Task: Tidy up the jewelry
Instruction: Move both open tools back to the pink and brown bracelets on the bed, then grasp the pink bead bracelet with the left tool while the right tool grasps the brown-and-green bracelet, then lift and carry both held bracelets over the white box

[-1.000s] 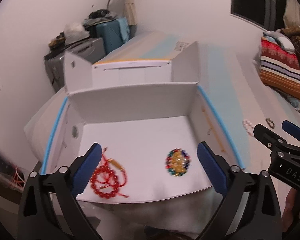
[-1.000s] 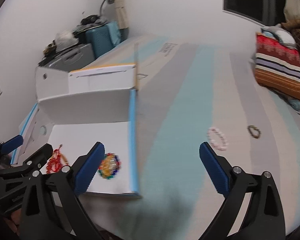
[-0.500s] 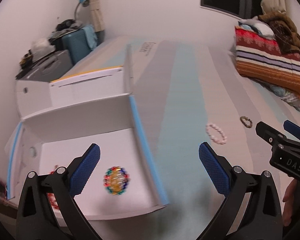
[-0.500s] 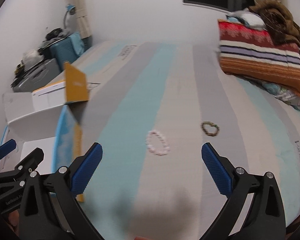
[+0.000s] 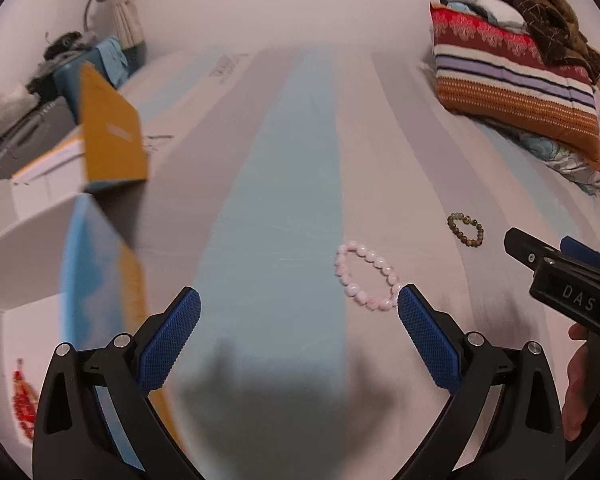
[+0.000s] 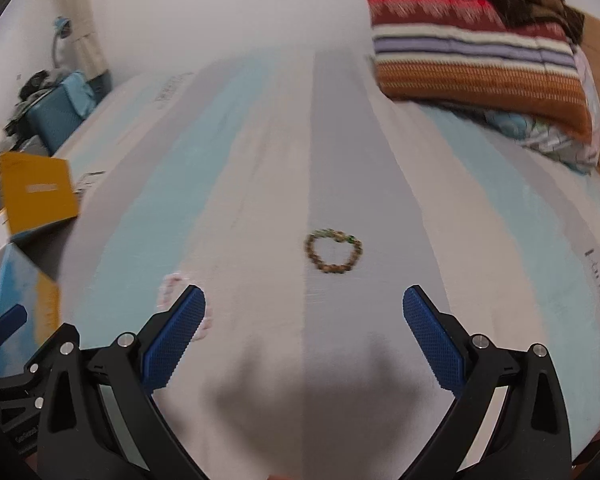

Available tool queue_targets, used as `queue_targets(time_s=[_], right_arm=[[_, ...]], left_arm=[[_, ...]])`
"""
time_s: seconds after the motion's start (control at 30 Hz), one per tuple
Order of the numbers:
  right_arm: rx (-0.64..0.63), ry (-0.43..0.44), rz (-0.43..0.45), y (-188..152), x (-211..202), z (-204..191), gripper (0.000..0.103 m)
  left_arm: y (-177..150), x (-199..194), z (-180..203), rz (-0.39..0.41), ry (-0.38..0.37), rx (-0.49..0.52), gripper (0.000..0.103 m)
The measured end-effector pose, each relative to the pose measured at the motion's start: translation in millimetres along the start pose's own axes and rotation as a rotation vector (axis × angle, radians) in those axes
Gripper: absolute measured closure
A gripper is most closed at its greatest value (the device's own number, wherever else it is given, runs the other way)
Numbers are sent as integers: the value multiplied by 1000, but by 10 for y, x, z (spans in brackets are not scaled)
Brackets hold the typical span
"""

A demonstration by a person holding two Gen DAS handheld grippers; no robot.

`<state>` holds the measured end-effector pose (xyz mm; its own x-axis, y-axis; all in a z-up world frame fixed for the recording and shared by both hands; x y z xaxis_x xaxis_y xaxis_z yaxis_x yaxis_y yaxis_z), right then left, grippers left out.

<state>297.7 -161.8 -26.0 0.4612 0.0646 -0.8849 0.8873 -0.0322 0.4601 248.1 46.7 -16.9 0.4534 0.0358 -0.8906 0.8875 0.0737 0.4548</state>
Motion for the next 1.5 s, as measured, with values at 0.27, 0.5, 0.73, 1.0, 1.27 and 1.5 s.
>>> queue_targets(time_s=[0.27,0.5,0.73,1.0,1.27,1.5], right_arm=[[30,-6,-50,124,580,234,8],[44,3,-93,244,925,266,8],[44,2,-134,297,1157,297,24],[-1,0,-142,256,1250,214,58],[-8,21,-143,264,1240,227,86],[2,43,-135,259,1171,252,95]], left_arm=[[117,648,136,-61,-19,2,6],[226,935,124,-74,12,3,6],[232,1129,142,-107,23,12,18],[206,1162,221,-131,-5,45,55],[180,1133,238,-134,-19,58,82],[171,1067,253,-127,-34,62,92]])
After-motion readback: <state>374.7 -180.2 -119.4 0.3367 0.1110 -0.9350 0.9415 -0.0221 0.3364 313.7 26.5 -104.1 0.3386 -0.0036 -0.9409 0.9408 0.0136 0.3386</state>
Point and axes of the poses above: each gripper's, at about its wrist camera, not at the fingertips, and x roughly the way its jaws point, z to its right, y to its top, the point moved 6 cm from there along x, roughly the way its jaws point, and after that the axes turned 12 degrees about -z, right-handed, at the moved point
